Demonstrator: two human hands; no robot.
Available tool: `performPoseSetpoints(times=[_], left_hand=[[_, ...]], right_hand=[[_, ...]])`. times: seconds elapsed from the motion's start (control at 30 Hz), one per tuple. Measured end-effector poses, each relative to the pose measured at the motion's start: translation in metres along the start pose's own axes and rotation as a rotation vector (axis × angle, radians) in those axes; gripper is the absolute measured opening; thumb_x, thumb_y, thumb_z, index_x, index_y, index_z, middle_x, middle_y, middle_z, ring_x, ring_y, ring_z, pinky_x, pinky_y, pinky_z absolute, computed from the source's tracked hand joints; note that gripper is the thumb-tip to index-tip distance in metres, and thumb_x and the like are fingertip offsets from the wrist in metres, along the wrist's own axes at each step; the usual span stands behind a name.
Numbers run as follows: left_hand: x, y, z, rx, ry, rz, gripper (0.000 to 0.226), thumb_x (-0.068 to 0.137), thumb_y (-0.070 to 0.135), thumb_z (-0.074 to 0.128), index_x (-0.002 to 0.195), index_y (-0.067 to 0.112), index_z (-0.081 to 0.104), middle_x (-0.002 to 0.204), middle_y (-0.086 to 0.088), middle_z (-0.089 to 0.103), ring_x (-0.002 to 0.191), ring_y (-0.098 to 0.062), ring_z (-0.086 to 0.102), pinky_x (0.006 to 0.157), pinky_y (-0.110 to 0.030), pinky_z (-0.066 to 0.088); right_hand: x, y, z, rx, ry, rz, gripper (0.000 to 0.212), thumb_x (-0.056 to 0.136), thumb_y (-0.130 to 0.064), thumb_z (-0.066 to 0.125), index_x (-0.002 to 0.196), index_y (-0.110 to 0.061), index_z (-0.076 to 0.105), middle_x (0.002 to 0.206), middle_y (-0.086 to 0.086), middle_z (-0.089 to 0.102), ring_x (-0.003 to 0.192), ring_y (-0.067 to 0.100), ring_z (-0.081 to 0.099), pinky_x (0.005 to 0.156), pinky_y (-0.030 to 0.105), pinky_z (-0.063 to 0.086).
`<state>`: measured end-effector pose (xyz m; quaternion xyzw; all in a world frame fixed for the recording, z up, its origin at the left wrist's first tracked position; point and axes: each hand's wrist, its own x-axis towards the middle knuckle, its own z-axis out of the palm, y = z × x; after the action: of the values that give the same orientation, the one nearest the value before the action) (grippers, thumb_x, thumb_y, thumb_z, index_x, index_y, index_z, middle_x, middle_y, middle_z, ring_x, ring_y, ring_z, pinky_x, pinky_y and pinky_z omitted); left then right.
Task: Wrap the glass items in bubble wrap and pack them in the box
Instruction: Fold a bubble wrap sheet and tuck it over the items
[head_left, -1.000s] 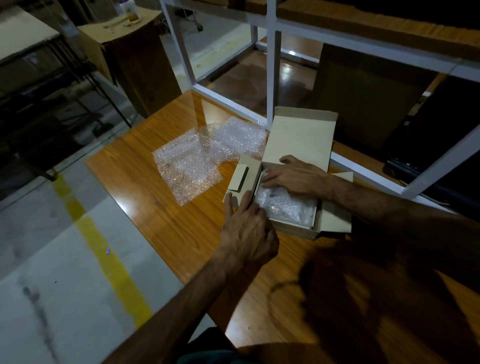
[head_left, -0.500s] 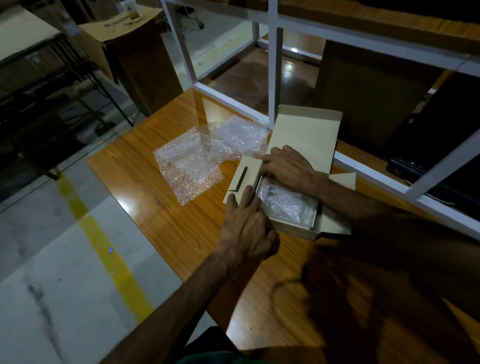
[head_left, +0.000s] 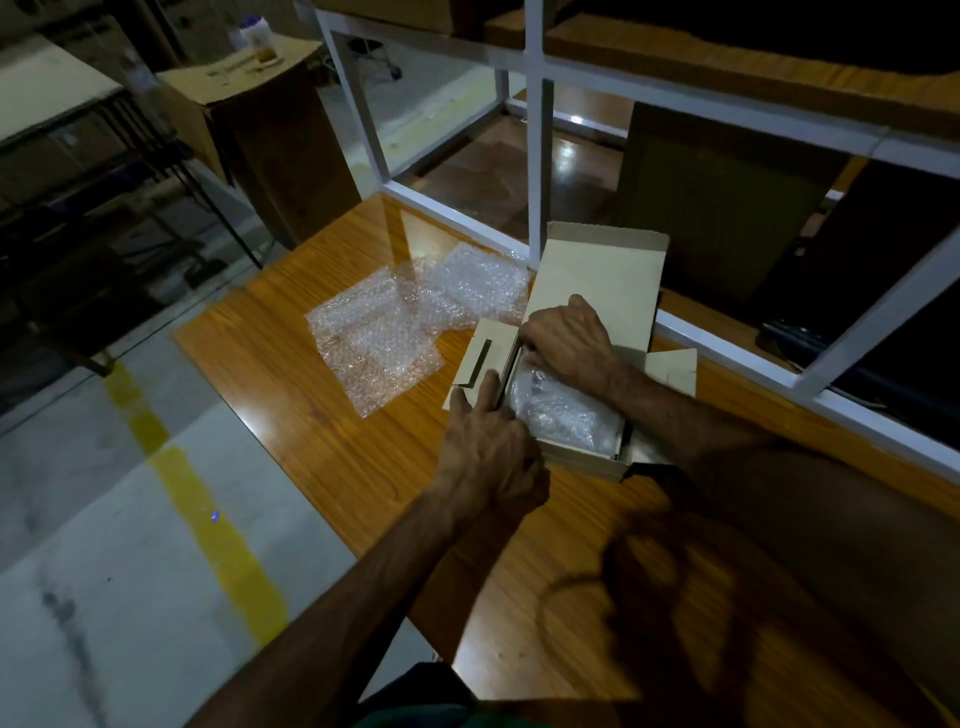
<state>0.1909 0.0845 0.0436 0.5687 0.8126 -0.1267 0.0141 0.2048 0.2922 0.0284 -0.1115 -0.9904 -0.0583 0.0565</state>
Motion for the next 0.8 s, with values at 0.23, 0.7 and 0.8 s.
performPoseSetpoints(times=[0.23,0.7,0.8], left_hand=[[-0.005,-0.011,0.008,-0.025,-0.041,0.031,0.05,0.097,0.061,0.054,0.124,0.021,0.062,0.14,-0.012,0.061,0.151,-0.035,0.023,0.113,-0.061,0.035],[0.005,-0.007,0.008,-0.091,-0.164,-0.031,0.042,0.099,0.056,0.057,0.125,0.024,0.062,0.151,-0.018,0.056,0.161,-0.04,-0.005,0.12,-0.073,0.018],[0.003,-0.011,0.007,-0.068,-0.16,0.004,0.042,0.099,0.051,0.06,0.131,0.025,0.059,0.151,-0.015,0.056,0.161,-0.04,-0.004,0.121,-0.073,0.018]], right_hand=[[-0.027,0.025,0.004,-0.046,0.002,-0.214,0.032,0.094,-0.015,0.069,0.119,-0.033,0.075,0.126,-0.011,0.07,0.096,0.021,0.057,0.083,0.041,0.038],[-0.022,0.016,-0.01,-0.217,-0.234,-0.203,0.025,0.11,-0.037,0.042,0.127,-0.037,0.06,0.104,-0.003,0.073,0.1,0.024,0.066,0.093,0.043,0.031],[-0.022,0.015,-0.018,-0.114,-0.271,-0.178,0.028,0.109,-0.03,0.044,0.132,-0.033,0.06,0.112,-0.001,0.072,0.107,0.024,0.065,0.097,0.044,0.031]])
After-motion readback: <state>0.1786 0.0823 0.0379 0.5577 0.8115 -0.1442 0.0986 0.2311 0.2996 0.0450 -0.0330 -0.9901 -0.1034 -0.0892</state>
